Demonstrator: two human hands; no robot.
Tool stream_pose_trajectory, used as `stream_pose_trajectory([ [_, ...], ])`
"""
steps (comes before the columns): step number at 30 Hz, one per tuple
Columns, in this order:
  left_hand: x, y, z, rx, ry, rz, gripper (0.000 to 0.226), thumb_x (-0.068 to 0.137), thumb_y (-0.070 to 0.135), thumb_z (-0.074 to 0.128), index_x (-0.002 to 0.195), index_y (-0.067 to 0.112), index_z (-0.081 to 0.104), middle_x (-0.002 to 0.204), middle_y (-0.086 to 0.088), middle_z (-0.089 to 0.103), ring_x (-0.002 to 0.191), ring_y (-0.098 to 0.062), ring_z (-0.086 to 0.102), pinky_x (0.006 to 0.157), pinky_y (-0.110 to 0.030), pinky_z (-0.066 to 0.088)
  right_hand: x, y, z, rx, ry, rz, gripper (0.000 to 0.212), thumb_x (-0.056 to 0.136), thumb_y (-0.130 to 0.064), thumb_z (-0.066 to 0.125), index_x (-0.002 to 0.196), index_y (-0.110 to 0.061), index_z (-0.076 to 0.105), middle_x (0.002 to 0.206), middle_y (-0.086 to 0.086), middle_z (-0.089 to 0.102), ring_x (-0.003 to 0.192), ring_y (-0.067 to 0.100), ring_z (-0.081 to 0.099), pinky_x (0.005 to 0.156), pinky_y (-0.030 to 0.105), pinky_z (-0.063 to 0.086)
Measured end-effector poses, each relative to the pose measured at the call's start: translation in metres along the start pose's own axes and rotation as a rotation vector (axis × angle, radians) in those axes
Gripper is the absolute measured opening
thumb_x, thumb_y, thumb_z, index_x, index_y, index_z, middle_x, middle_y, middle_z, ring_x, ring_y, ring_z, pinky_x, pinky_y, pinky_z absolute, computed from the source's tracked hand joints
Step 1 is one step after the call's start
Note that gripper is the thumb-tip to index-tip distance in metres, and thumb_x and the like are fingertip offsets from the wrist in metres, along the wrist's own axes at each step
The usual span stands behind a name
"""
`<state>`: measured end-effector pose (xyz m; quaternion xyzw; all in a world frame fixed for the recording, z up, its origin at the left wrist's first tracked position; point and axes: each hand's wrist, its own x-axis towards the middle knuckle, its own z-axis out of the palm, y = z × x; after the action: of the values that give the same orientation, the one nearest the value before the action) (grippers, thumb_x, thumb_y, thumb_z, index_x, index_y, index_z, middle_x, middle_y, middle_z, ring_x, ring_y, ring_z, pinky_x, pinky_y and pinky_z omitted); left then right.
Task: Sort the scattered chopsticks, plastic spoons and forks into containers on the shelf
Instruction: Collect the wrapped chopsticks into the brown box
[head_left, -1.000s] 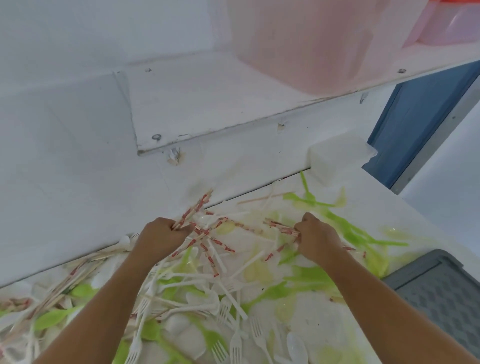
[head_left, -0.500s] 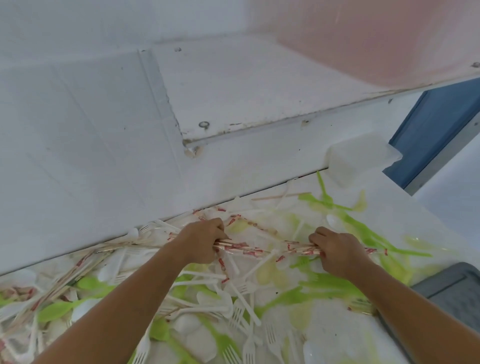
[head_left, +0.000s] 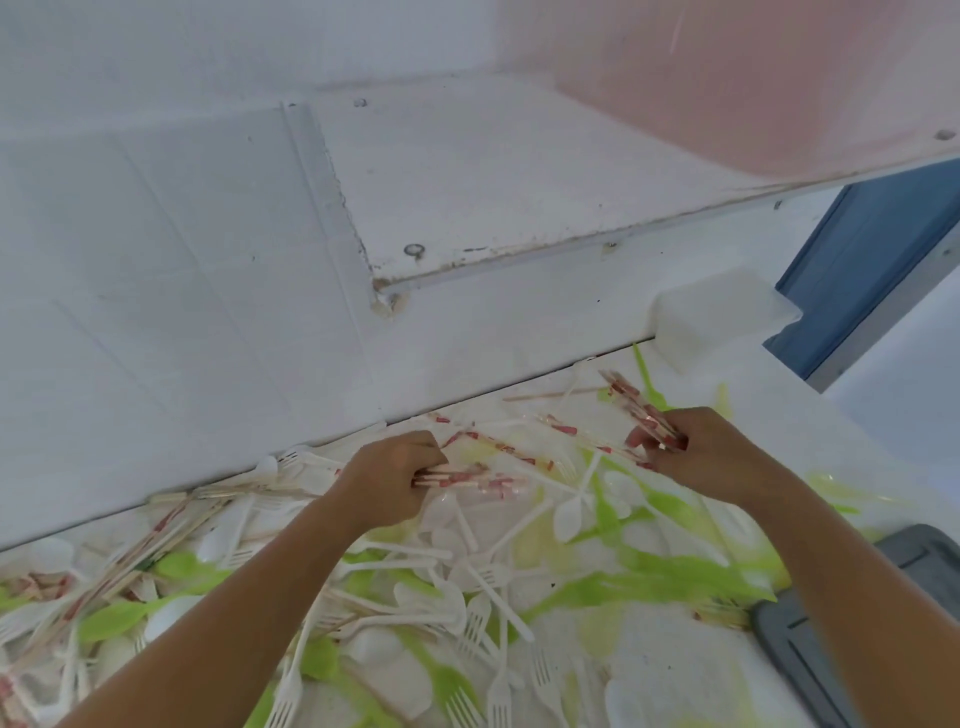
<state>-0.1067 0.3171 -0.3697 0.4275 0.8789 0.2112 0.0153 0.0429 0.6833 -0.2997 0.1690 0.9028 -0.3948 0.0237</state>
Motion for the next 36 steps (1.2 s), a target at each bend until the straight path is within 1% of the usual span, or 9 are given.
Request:
stream_pose_trajectory([
  [2,0.007,0.007,-0.010,-0.106,0.125,-0.044,0.007,0.082,0.019,0.065,0.085,0.026,0.067,0.087,0.017,0.059,0.075,-0.007,0.059,0.061,-0.034,0.052,0.004,-0.005,-0.001,0.005,-0.076,0.044,0.031,0.090,-0.005,0.061,0.085,-0.031,0.076,0.073,0.003,0.074,0.054,0.014,0.062,0.050,0.028,0.048],
  [5,0.020,0.025,-0.032,-0.347,0.304,-0.243,0.018,0.094,0.023,0.071,0.078,0.023,0.064,0.071,0.008,0.057,0.061,-0.007,0.053,0.058,-0.032,0.044,0.008,-0.012,0.001,-0.041,-0.080,0.022,0.031,0.092,-0.007,0.058,0.087,-0.033,0.075,0.077,-0.003,0.075,0.062,0.014,0.068,0.056,0.032,0.054],
  [9,0.030,0.046,-0.063,-0.592,0.381,-0.458,0.017,0.101,0.026,0.064,0.092,0.017,0.074,0.085,-0.006,0.072,0.069,-0.024,0.063,0.065,-0.031,0.052,0.012,-0.021,0.007,-0.230,0.003,-0.156,0.026,0.092,0.000,0.056,0.096,-0.017,0.074,0.091,-0.003,0.070,0.087,0.019,0.070,0.077,0.037,0.058],
  [15,0.038,0.048,-0.074,-0.630,0.122,-0.540,0.013,0.104,0.027,0.055,0.098,0.016,0.060,0.082,-0.004,0.070,0.067,-0.020,0.075,0.071,-0.037,0.053,0.026,-0.014,0.019,-0.546,0.126,-0.337,0.028,0.081,-0.001,0.058,0.103,-0.016,0.070,0.095,-0.006,0.057,0.077,0.029,0.063,0.063,0.041,0.054],
  [18,0.044,0.042,-0.062,-0.661,0.075,-0.609,0.014,0.106,0.025,0.053,0.101,0.013,0.058,0.087,-0.008,0.069,0.055,-0.024,0.065,0.059,-0.038,0.054,0.035,-0.006,0.028,-0.637,0.166,-0.372,0.017,0.079,-0.011,0.063,0.096,-0.016,0.066,0.093,-0.003,0.057,0.067,0.033,0.063,0.053,0.032,0.044],
  [24,0.048,0.039,-0.024,-0.212,-0.156,-0.498,0.025,0.095,0.041,0.067,0.081,0.025,0.053,0.084,0.003,0.063,0.074,-0.019,0.060,0.071,-0.035,0.049,0.040,0.000,0.051,-0.732,0.094,-0.398,0.008,0.065,-0.024,0.057,0.070,-0.018,0.058,0.067,-0.002,0.055,0.056,0.030,0.061,0.046,0.027,0.036],
  [28,0.052,0.037,0.004,0.142,-0.275,-0.405,0.015,0.086,0.035,0.073,0.094,0.026,0.063,0.104,0.002,0.064,0.100,-0.026,0.065,0.081,-0.036,0.052,0.039,0.007,0.066,-0.679,0.127,-0.454,0.009,0.054,-0.019,0.058,0.063,-0.019,0.055,0.059,-0.002,0.052,0.051,0.027,0.056,0.048,0.023,0.028],
  [32,0.051,0.033,0.020,0.216,-0.319,-0.371,0.009,0.091,0.030,0.065,0.100,0.028,0.066,0.104,0.002,0.065,0.100,-0.027,0.066,0.077,-0.034,0.048,0.032,0.025,0.077,-0.606,0.163,-0.472,0.014,0.050,-0.013,0.056,0.063,-0.016,0.055,0.056,-0.004,0.050,0.052,0.026,0.053,0.043,0.028,0.036],
  [36,0.048,0.028,0.024,0.138,-0.257,-0.410,0.016,0.093,0.034,0.063,0.078,0.029,0.059,0.089,0.007,0.062,0.093,-0.026,0.066,0.075,-0.033,0.050,0.022,0.035,0.081,-0.405,0.248,-0.423,0.016,0.056,-0.013,0.055,0.071,-0.019,0.055,0.057,-0.004,0.046,0.050,0.025,0.047,0.043,0.030,0.038],
])
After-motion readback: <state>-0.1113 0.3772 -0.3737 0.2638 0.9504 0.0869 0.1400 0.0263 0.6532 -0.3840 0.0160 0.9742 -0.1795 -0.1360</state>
